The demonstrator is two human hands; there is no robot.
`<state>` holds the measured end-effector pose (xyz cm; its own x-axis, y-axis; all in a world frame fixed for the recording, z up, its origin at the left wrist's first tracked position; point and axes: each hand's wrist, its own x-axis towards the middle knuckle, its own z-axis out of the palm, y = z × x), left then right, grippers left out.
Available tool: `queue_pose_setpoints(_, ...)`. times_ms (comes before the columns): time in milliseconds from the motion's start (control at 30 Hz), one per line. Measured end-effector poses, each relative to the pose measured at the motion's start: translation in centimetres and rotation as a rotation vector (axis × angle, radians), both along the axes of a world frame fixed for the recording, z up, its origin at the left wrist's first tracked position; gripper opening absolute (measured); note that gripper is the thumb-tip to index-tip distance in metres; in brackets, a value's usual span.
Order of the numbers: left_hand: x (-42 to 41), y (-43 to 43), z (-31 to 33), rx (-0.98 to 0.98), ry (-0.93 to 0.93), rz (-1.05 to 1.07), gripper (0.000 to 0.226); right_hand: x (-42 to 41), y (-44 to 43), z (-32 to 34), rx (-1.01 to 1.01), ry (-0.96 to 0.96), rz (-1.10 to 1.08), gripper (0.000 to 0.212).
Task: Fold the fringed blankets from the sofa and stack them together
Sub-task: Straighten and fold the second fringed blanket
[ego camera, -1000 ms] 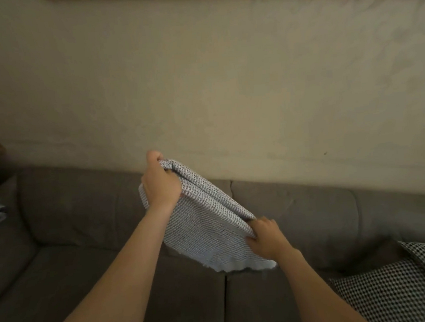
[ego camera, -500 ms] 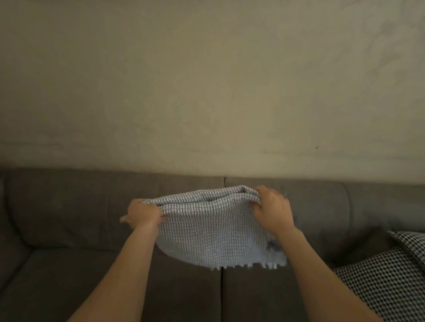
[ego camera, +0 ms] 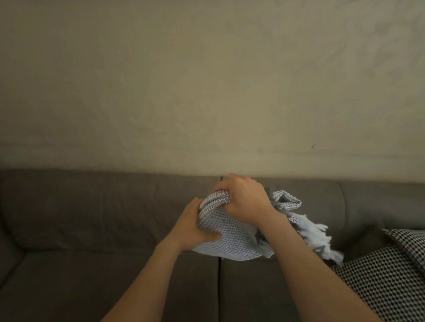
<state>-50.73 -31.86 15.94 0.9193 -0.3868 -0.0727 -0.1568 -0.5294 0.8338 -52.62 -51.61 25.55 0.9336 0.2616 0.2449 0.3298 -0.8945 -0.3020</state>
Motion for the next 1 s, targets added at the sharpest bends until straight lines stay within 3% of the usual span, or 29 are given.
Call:
queue_pose_setpoints(133,-0.5,-1.0,1.0,0.031,-0.083,0.099,0.047,-0.1,-0.3,1.0,0.015,-0.032,0.004,0.023)
queue_pose_setpoints(333,-0.5,-0.6,2.6,0.359,-0.131,0.157,0.054,-0.3,-0.3,1.4,0.017,-0.045,-0.068,0.029)
queue_pose_setpoints(400,-0.2,-0.2,2.9,0.38,-0.123,0.173,0.034,-0.4,-0.3,1.3,-0.001,-0.069,-0.082,0.035)
queue_pose_setpoints(533,-0.1,0.9,2.9,0.339,-0.182,0.265,0.019,-0.1,-1.1,1.4,-0.129,-0.1,-0.124,0.016)
queue_pose_setpoints(600,0.1,1.0,3.2,0.382,-0.299,0.288,0.013,0.0,-1.7,1.9,-0.232,-0.046,-0.169,0.042)
queue_pose_setpoints(667,0.3,0.7,4.2,0.412,-0.389,0.217,0.011,-0.2,-2.3,2.8,-0.358,0.021,-0.214,0.05)
queue_pose_setpoints(767,0.4,0.0,6.2,0.478,-0.398,0.001,0.018,-0.7,-1.6,2.9,-0.417,0.101,-0.209,0.024)
queue_pose_setpoints(867,0.6,-0.9,8.5,0.565,-0.312,-0.184,0.028,-1.2,-0.1,0.7,-0.381,0.075,-0.158,0.033)
queue_pose_setpoints(1000,0.9,0.6,9.7,0.641,-0.105,-0.364,0.021,-1.0,-0.1,-0.5,-0.472,0.078,-0.058,0.013)
